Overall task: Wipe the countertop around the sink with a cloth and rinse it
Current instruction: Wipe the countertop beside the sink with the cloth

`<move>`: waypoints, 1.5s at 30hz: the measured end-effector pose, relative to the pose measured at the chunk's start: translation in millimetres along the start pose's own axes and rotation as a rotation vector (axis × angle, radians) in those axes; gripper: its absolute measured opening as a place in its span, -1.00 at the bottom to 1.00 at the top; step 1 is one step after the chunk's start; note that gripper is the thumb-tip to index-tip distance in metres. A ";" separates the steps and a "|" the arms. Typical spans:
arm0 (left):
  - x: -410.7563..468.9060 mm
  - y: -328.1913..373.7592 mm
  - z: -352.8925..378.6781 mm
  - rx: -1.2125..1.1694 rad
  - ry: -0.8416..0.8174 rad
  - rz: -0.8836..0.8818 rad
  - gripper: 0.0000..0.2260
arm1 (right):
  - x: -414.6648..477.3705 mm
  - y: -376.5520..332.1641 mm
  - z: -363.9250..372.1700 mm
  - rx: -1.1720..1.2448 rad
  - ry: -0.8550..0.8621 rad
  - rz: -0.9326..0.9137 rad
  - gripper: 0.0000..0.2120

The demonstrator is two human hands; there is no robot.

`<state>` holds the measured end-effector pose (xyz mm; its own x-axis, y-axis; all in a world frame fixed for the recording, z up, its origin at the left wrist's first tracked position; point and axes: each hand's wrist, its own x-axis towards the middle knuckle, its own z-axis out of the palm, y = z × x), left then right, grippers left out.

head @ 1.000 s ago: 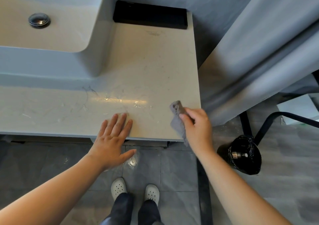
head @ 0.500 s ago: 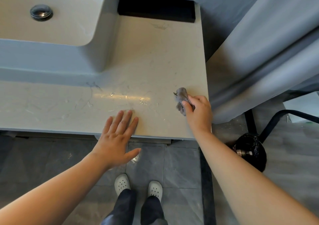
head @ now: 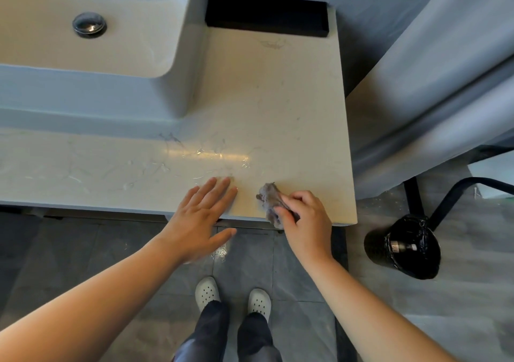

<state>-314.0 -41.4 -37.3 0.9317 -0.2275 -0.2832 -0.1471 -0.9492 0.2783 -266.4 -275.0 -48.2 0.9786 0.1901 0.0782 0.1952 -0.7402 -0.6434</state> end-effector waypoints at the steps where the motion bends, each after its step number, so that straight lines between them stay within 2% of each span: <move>1: -1.0 0.6 -0.5 -0.032 0.011 0.000 -0.30 | -3.1 -1.3 -0.9 0.027 -0.046 -0.004 -0.78; 3: -3.3 0.5 -2.0 -0.073 0.040 -0.005 -0.32 | -3.7 -4.4 -5.9 0.115 -0.131 0.032 -0.80; 5: -9.3 -0.6 -2.9 -0.029 0.084 0.004 -0.36 | -2.7 -9.9 -15.9 0.215 -0.140 0.059 -0.81; 7: -17.1 -1.9 -3.9 0.026 0.127 -0.006 -0.42 | 7.0 -18.8 -29.1 0.271 -0.043 0.046 -0.80; 10: -24.8 -4.0 -5.6 -0.018 0.196 -0.044 -0.48 | 44.6 -23.0 -41.7 0.266 0.102 0.063 -0.77; 13: -26.6 -5.1 -5.0 -0.029 0.252 -0.088 -0.48 | 88.4 -15.4 -36.7 0.154 0.097 0.074 -0.77; 21: -23.9 -30.0 -3.8 0.059 0.167 -0.241 -0.38 | 114.5 -10.7 9.1 -0.024 0.037 0.128 -0.76; 24: -23.5 -31.2 -1.7 0.085 0.139 -0.232 -0.38 | 97.5 -18.4 21.4 -0.039 0.079 0.122 -0.76; 32: -28.8 -53.8 -5.6 0.008 0.173 -0.165 -0.38 | 11.3 -37.7 44.7 -0.087 0.085 -0.042 -0.79; 35: -30.0 -56.3 -8.7 0.001 0.168 -0.146 -0.39 | -9.4 -46.3 48.1 -0.050 0.067 -0.027 -0.78; 40: -28.9 -57.3 -14.3 -0.015 0.187 -0.162 -0.38 | -8.9 -56.8 27.4 0.158 -0.086 -0.008 -0.81; 45: -28.2 -56.3 -11.5 0.012 0.188 -0.221 -0.34 | 44.0 -50.9 -2.5 0.164 0.127 0.075 -0.75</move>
<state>-328.2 20.9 -34.4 0.9866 0.0284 -0.1607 0.0634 -0.9741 0.2172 -233.2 -230.5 -10.1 0.9924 0.0477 0.1137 0.1182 -0.6325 -0.7655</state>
